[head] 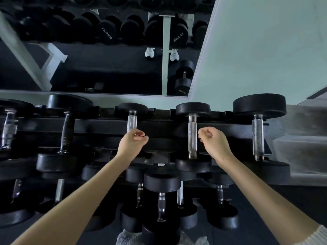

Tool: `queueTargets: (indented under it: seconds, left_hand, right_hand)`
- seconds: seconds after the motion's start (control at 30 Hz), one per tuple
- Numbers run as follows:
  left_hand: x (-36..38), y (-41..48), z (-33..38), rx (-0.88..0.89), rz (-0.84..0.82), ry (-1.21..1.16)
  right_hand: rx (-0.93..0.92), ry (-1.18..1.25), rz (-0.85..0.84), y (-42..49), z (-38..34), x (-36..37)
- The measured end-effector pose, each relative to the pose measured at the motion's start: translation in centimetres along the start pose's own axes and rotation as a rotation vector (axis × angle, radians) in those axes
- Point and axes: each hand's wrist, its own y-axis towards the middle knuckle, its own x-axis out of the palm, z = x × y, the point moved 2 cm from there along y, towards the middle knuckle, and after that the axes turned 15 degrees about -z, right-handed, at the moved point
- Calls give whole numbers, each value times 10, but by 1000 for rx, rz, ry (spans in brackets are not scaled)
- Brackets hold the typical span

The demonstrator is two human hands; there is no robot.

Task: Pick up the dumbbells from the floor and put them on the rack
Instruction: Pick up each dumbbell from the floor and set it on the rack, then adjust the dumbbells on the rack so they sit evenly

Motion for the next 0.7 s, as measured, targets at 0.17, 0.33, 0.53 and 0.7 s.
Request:
queueTargets:
  seconds: [0.17, 0.33, 0.53, 0.7]
  left_hand:
    - [-45, -24, -23, -6, 74, 57]
    - [-115, -45, -53, 43, 115, 132]
    - [-225, -60, -99, 101, 122, 241]
    - [-314, -70, -148, 101, 127, 262]
  right_hand:
    - [-56, 35, -76, -20, -39, 49]
    - [-32, 3, -153, -25, -76, 131]
    - [17, 60, -164, -32, -127, 251]
    - [43, 92, -132, -42, -162, 334]
